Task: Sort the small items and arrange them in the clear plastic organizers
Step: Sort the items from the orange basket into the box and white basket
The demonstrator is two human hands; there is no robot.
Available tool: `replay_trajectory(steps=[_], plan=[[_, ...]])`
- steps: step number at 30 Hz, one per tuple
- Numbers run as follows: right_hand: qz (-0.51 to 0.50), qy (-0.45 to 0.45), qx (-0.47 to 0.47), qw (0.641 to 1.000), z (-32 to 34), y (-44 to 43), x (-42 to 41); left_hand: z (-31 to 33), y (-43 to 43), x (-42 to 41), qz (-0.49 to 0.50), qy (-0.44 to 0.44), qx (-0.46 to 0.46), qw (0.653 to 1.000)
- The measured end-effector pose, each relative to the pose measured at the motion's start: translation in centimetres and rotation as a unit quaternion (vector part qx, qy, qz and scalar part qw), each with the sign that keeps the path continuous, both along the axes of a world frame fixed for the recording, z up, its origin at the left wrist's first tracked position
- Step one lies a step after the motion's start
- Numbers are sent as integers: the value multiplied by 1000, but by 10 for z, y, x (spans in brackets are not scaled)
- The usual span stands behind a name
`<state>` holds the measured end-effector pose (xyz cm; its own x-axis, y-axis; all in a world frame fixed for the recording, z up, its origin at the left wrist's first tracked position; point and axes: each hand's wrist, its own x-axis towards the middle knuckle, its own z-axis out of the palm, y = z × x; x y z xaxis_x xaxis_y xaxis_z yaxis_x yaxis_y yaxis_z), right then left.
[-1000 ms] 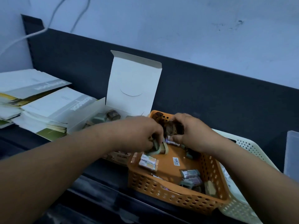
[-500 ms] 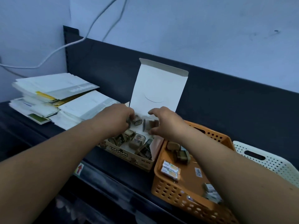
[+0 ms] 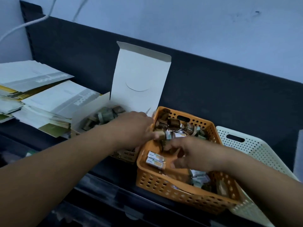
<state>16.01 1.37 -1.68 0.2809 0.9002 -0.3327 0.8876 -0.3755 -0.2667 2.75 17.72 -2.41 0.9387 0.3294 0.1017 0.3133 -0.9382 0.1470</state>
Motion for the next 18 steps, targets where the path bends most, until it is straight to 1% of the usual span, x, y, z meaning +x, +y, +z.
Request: replay_trajectory(steps=[3, 8, 11, 14, 16, 18], plan=[[25, 61, -44, 997, -13, -9, -6, -11, -6, 8, -5, 41, 5, 999], [31, 103, -55, 993, -26, 1, -11, -16, -4, 8, -9, 35, -11, 999], [46, 88, -65, 993, -31, 8, -13, -17, -5, 8, -11, 33, -19, 999], [39, 45, -94, 994, -30, 13, -13, -17, -5, 7, -12, 27, -29, 999], [38, 26, -92, 995, -29, 15, -12, -18, -5, 6, -15, 23, -34, 999], [32, 29, -92, 995, -29, 15, -10, -17, -5, 5, -12, 25, -39, 999]])
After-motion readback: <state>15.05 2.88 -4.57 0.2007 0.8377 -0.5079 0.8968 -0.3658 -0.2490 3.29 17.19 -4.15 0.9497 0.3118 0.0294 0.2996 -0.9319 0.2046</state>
